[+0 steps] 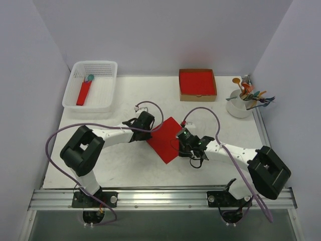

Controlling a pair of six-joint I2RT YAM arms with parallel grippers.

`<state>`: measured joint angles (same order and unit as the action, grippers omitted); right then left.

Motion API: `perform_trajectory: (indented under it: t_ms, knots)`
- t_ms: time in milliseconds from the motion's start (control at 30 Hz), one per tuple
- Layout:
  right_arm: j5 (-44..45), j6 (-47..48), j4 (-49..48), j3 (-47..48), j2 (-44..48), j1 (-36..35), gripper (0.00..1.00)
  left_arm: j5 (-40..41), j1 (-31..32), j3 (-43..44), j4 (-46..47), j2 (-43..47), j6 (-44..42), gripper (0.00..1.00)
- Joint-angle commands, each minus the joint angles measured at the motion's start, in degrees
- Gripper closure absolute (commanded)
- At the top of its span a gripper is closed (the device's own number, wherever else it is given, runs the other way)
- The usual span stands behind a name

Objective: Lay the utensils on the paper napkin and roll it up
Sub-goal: Adjust the napkin at the center of the board.

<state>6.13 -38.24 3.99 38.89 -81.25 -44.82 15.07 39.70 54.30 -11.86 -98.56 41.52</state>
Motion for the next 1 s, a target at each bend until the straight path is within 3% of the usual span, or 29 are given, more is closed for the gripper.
perform_trajectory:
  t_ms: [0, 200, 367, 567, 967]
  knots:
    - [4.06, -6.40, 4.45, -1.80, 4.69, -3.51, 1.00, 2.33, -1.12, 4.75, -3.44, -4.35, -3.19, 0.98]
    - [8.46, -4.40, 8.31, 0.74, 6.02, -2.39, 1.00, 4.09, -1.29, 7.75, -2.47, -7.43, -4.87, 0.98]
    - [6.27, 2.80, 7.79, 4.87, 3.74, 6.66, 1.00, 3.83, -1.29, 6.34, -1.15, -6.99, -4.95, 0.98]
    - [4.60, 6.95, 3.75, 6.81, -3.02, 11.67, 1.00, 3.65, -1.29, 6.96, -1.33, -7.26, -5.31, 0.98]
    - [3.80, 6.51, -0.38, 3.65, -9.72, 13.44, 1.00, 3.39, -1.91, 9.23, -1.50, -8.48, -7.15, 0.98]
